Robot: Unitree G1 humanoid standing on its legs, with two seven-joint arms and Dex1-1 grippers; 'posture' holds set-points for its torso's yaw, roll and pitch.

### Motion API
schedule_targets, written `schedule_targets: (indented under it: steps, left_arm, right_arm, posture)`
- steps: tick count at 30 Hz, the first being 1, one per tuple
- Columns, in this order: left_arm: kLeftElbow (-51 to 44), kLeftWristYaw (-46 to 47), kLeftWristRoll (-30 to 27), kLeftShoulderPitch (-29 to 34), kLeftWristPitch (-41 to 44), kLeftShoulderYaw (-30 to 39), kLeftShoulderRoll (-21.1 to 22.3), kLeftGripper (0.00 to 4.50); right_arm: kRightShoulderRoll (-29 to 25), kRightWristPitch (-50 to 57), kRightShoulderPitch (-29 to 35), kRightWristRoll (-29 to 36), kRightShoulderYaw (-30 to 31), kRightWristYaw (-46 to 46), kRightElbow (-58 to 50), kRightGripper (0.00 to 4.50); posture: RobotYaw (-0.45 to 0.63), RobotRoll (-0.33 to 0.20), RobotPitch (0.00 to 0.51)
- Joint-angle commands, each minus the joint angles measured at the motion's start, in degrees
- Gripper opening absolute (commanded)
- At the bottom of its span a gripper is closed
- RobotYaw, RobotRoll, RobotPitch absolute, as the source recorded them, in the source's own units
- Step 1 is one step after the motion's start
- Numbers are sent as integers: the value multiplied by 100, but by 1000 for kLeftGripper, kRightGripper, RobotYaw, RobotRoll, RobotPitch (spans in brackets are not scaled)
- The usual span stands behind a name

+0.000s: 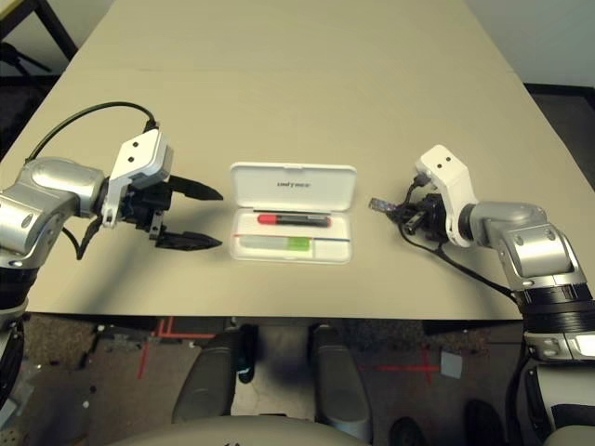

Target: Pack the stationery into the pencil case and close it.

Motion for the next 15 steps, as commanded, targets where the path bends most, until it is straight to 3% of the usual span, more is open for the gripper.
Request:
schedule_targets:
  steps: [1,10,15]
  left_arm:
    - [36,4,-56,67,-72,54,23,4500]
    - [176,21,-31,36,-197,55,4,4500]
    - [216,64,-34,11,-271,76,-22,4500]
  right_arm:
    - [-378,12,-8,160,-56,467,-235,236]
    - [-1258,-397,-95,485,-184,1653,-490,232]
    - [-1475,-488,-368,520,-70,1972,-501,232]
  posture:
    - [161,0,200]
    - [147,0,189]
    - [148,0,187]
